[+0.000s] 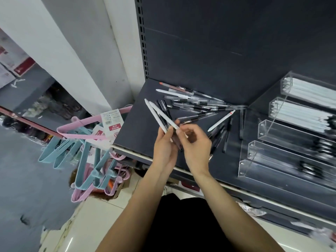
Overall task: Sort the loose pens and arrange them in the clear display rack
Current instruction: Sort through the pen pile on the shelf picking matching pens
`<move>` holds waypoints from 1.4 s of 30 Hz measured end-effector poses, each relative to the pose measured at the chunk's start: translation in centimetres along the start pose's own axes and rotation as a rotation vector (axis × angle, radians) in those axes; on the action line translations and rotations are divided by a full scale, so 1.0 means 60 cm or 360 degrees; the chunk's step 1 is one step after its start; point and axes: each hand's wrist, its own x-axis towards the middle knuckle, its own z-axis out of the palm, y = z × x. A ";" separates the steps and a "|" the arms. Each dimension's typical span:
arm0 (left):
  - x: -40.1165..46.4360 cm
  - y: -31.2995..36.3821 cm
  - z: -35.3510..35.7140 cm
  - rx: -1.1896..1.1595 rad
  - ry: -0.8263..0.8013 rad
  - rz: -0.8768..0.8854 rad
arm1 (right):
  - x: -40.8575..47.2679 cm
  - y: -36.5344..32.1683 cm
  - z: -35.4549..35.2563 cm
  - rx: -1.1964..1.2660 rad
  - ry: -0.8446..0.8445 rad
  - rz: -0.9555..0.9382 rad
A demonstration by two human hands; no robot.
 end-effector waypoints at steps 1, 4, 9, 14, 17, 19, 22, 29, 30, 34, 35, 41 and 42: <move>-0.002 -0.004 -0.001 -0.0077 0.0003 -0.0012 | -0.004 0.001 -0.002 -0.0129 0.0014 -0.0119; -0.005 -0.018 -0.005 -0.0226 0.0004 -0.0036 | -0.015 0.004 -0.008 -0.0547 0.0059 -0.0448; -0.003 -0.030 0.006 -0.0145 -0.0014 -0.0044 | -0.021 0.011 -0.032 -0.0738 0.0083 -0.0656; -0.013 -0.044 0.033 -0.0009 -0.0047 -0.0005 | -0.026 0.019 -0.084 -0.0509 0.0039 -0.0587; -0.025 -0.063 0.049 0.0001 -0.0051 -0.0002 | -0.016 0.025 -0.129 -0.0359 0.0069 -0.0196; -0.036 -0.080 0.064 0.0001 -0.0056 -0.0031 | -0.015 0.032 -0.151 -0.0391 -0.0095 -0.0001; -0.052 -0.112 0.089 0.0074 -0.0082 -0.0051 | -0.020 0.043 -0.185 -0.0255 -0.0182 0.0075; -0.101 -0.242 0.153 0.0223 0.0041 0.0016 | -0.026 0.091 -0.329 -0.0897 -0.0341 -0.0329; -0.111 -0.265 0.168 0.0198 0.0055 0.0033 | -0.027 0.101 -0.356 -0.0902 -0.0329 -0.0330; -0.138 -0.341 0.219 0.0054 0.0097 0.0061 | -0.026 0.147 -0.493 -0.0916 -0.0153 -0.0346; -0.142 -0.355 0.227 0.0038 0.0081 0.0085 | -0.025 0.159 -0.535 -0.0957 -0.0064 -0.0377; -0.173 -0.418 0.246 0.0120 0.0011 0.0141 | 0.000 0.232 -0.743 -0.1374 0.0100 -0.0560; -0.178 -0.426 0.246 0.0147 0.0003 0.0121 | 0.009 0.241 -0.757 -0.1484 0.0056 -0.0647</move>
